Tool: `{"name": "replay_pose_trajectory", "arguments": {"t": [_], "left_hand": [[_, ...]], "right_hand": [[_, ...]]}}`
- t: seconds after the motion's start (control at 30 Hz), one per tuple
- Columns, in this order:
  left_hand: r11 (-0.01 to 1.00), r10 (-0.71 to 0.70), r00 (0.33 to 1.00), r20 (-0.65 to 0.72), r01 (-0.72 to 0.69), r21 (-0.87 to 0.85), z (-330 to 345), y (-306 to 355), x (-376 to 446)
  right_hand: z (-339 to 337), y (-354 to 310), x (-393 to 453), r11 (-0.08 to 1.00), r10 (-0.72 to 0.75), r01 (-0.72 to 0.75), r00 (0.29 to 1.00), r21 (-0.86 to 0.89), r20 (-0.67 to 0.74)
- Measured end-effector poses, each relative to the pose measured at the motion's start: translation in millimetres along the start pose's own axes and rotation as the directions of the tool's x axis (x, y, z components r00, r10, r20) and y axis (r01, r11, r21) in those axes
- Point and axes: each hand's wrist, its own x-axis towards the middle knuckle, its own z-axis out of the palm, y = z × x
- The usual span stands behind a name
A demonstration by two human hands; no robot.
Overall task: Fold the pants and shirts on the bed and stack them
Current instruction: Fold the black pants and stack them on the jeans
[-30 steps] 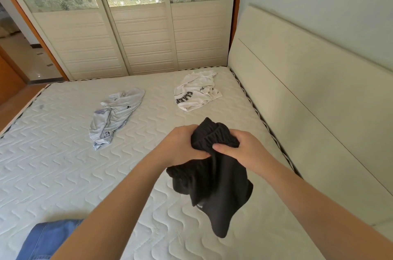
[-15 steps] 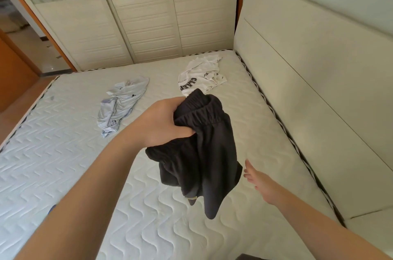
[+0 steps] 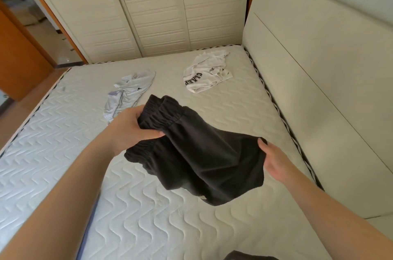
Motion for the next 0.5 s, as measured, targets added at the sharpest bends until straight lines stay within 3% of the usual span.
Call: {"name": "replay_pose_trajectory", "arguments": {"t": [0.2, 0.33, 0.5], "left_hand": [[0.976, -0.201, 0.979, 0.031, 0.203, -0.079, 19, -79, -11], [0.946, -0.278, 0.959, 0.054, 0.283, -0.161, 55, -111, -17], [0.884, -0.385, 0.923, -0.009, 0.366, -0.292, 115, -134, -21]], "right_hand": [[-32, -41, -15, 0.975, -0.116, 0.104, 0.992, -0.195, -0.050], [-41, -54, -29, 0.977, -0.183, 0.178, 0.983, -0.119, -0.035], [-60, -48, -45, 0.974, -0.189, 0.177, 0.979, -0.143, -0.081]]}}
